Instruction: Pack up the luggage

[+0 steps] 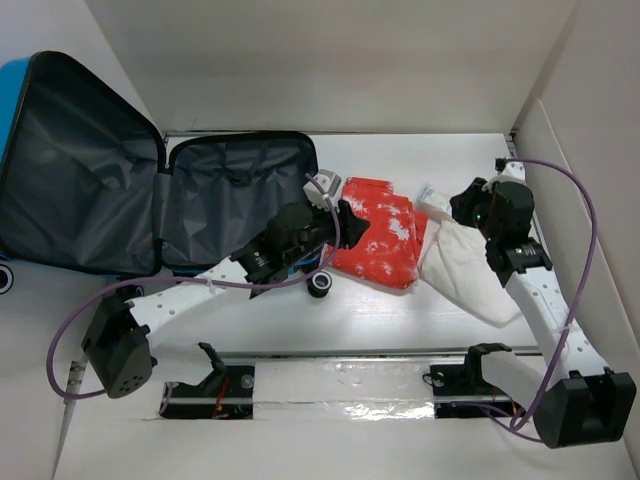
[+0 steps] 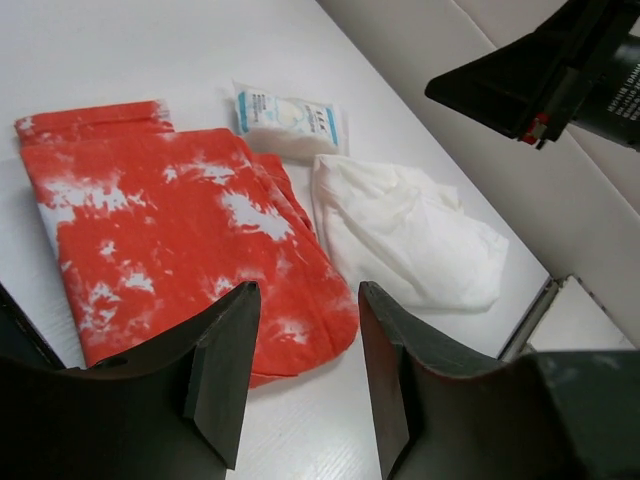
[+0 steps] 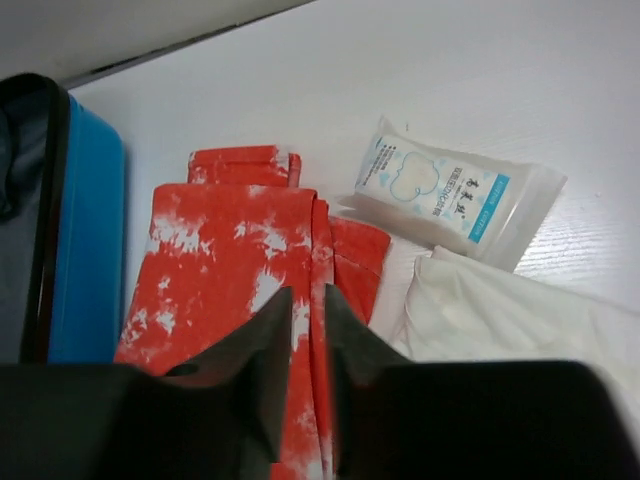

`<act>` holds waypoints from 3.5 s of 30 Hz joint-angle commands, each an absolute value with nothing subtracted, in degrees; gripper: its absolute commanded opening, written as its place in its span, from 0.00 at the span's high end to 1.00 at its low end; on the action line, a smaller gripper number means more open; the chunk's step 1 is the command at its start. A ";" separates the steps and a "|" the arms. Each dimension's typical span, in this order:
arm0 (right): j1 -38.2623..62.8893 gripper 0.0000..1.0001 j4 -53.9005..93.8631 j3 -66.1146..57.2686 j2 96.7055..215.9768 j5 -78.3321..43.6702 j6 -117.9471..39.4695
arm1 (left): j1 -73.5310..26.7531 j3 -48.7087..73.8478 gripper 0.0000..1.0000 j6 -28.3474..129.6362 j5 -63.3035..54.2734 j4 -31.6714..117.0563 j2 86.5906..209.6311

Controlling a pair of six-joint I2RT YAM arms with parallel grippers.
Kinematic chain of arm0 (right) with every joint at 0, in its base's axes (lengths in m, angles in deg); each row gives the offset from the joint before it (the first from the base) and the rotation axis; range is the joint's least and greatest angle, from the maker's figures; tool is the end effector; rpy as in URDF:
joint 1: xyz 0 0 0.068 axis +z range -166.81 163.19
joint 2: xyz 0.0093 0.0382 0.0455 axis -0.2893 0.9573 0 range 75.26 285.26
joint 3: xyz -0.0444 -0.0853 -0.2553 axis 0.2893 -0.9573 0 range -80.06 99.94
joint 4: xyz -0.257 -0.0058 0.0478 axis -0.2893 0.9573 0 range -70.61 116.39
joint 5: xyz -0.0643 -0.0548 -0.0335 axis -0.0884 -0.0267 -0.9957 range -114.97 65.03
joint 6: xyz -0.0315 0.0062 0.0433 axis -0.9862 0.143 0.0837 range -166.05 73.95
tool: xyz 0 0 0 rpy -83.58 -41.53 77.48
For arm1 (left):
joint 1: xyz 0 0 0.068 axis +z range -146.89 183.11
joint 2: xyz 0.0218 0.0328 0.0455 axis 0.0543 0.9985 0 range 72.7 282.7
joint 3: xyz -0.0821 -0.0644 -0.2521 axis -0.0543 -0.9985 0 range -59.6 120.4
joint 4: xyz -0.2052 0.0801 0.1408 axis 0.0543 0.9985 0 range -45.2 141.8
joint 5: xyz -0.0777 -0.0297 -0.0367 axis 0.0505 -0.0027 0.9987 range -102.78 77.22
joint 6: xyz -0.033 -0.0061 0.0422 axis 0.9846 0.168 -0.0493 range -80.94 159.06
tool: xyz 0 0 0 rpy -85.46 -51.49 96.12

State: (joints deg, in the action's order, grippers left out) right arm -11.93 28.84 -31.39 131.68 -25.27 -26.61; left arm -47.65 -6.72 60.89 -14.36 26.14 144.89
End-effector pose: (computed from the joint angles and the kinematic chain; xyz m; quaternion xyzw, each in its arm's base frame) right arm 0.2287 0.0194 0.3274 0.1035 0.7983 0.1230 0.5805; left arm 0.1905 -0.2315 0.3393 0.1682 0.6909 -0.4082 0.5724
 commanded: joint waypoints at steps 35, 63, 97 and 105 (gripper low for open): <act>-0.65 0.26 26.77 -37.25 124.66 -11.61 -27.33 | -61.75 -1.34 0.01 120.61 -44.06 43.48 175.27; 2.08 0.26 24.92 -38.22 121.14 -11.61 -26.45 | -45.05 17.75 0.11 104.62 -40.11 43.21 188.72; 2.08 0.26 25.27 -34.79 113.59 -5.90 -24.26 | -41.63 27.23 1.00 102.45 -38.97 42.34 198.83; 2.08 0.27 23.34 -37.87 109.54 -9.67 -23.03 | -39.87 25.65 1.00 85.05 -28.37 26.53 192.17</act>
